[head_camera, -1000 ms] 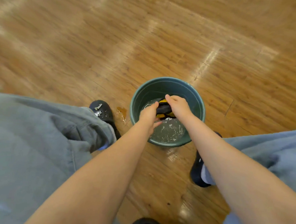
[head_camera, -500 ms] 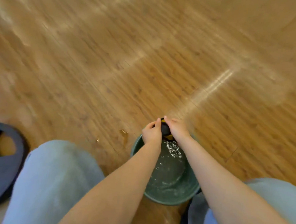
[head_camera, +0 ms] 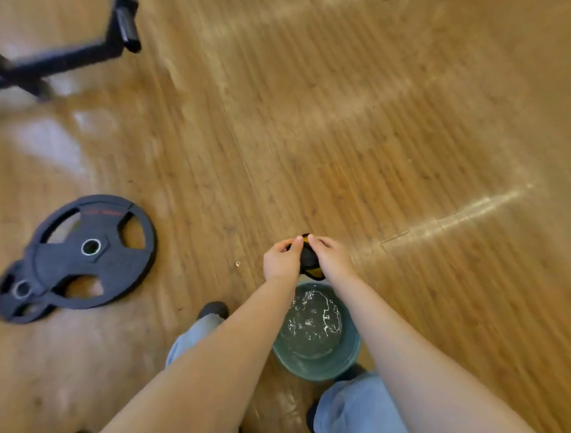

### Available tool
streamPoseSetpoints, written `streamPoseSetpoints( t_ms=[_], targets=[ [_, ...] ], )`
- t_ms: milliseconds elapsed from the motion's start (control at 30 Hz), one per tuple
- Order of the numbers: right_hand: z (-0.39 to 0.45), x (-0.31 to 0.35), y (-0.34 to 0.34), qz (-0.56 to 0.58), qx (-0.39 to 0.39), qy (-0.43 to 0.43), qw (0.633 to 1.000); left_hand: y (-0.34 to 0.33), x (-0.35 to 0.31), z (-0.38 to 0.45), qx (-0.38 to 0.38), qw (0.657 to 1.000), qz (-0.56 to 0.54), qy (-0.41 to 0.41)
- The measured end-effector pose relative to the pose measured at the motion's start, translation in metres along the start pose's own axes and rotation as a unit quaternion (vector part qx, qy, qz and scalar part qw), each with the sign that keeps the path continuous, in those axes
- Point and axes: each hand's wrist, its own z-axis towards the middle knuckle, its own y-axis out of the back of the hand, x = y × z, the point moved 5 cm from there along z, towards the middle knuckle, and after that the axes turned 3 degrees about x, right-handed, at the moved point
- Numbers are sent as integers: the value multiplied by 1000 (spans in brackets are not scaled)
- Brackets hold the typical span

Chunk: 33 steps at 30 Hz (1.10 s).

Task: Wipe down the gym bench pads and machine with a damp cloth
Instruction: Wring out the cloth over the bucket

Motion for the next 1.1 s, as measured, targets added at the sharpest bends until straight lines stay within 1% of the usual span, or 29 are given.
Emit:
streamPoseSetpoints(
  t_ms=[100,233,333,433,567,767,933,1100],
  targets=[
    [-33,59,5,-5,46,20,999,15,-43,-46,-33,998,-52,0],
    [-65,122,8,-31,91,41,995,31,-88,-97,-67,991,-118,0],
    [-79,158,3,-62,116,53,990,49,-115,-118,-75,987,-142,-11],
    [-87,188,-17,-92,149,53,983,75,-137,-126,-86,983,-161,-14],
    [-91,223,-55,-108,174,60,977,116,-162,-121,-96,977,-191,-10],
    [-84,280,-113,-123,199,65,970,178,-201,-98,-82,975,-208,4],
    [-63,333,-157,-138,196,70,968,222,-249,-75,-88,970,-226,-10],
    [-28,393,-205,-138,220,88,962,268,-302,-34,-119,963,-243,-2]
  ],
)
